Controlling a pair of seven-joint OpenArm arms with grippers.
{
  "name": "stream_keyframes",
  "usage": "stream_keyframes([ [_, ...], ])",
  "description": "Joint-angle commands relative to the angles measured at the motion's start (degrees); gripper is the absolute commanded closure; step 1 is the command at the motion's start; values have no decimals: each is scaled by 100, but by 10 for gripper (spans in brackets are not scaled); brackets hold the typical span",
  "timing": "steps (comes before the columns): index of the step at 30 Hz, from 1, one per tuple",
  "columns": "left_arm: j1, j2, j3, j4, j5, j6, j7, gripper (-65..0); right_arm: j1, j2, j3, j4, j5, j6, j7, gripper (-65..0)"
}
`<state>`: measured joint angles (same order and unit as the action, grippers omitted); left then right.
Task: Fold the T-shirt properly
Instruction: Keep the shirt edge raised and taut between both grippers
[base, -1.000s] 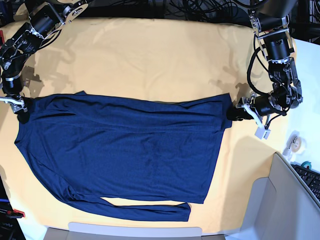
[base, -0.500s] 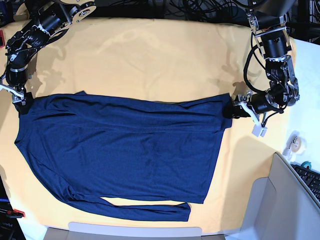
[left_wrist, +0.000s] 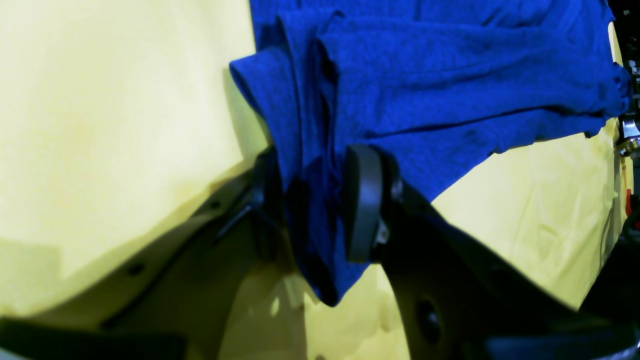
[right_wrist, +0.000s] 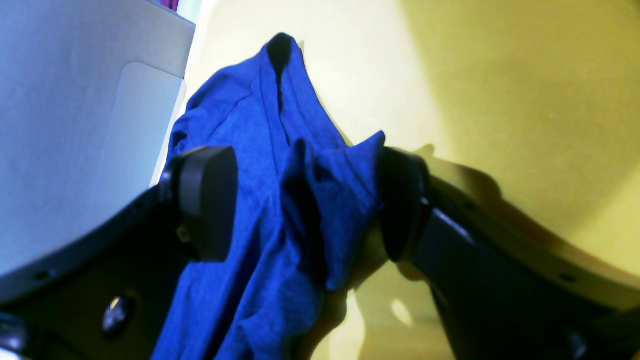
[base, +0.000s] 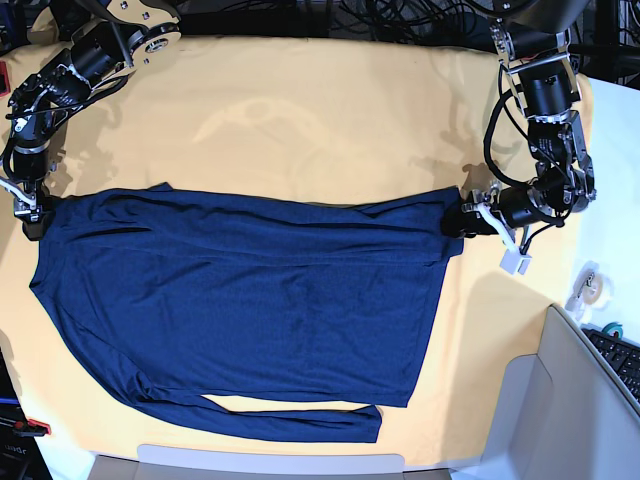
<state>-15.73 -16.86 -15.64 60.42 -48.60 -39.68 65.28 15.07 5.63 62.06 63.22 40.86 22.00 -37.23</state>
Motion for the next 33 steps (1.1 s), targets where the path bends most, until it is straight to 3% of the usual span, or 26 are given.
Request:
stream_keyframes([
  [1,-128,-76,-14,90,-59,-32,-44,-200,106,-207,-92,-155,208,-130,-422,-422],
  [7,-146,-76,-14,81,-59,-32,-44,-200,89,-260,-74,-111,208,-200,-773,-422],
  [11,-146,-68,-5,81,-59,-32,-44,-200,97,-260,-39,-41,217,-991,-967,-422],
  [12,-146,-68,-5,81,-68,104,-44,-200,89,-286,-48,91,217,-1185,-967,-423],
  [19,-146,-68,-23,81,-68,219,-44,-200,71,-725,-83,882,217,-1879,-1274,-424],
  [33,-137,-68,-23,90,-76,245,-44,-200,212,-805,-92,698,182,-1905,-1310,-419],
])
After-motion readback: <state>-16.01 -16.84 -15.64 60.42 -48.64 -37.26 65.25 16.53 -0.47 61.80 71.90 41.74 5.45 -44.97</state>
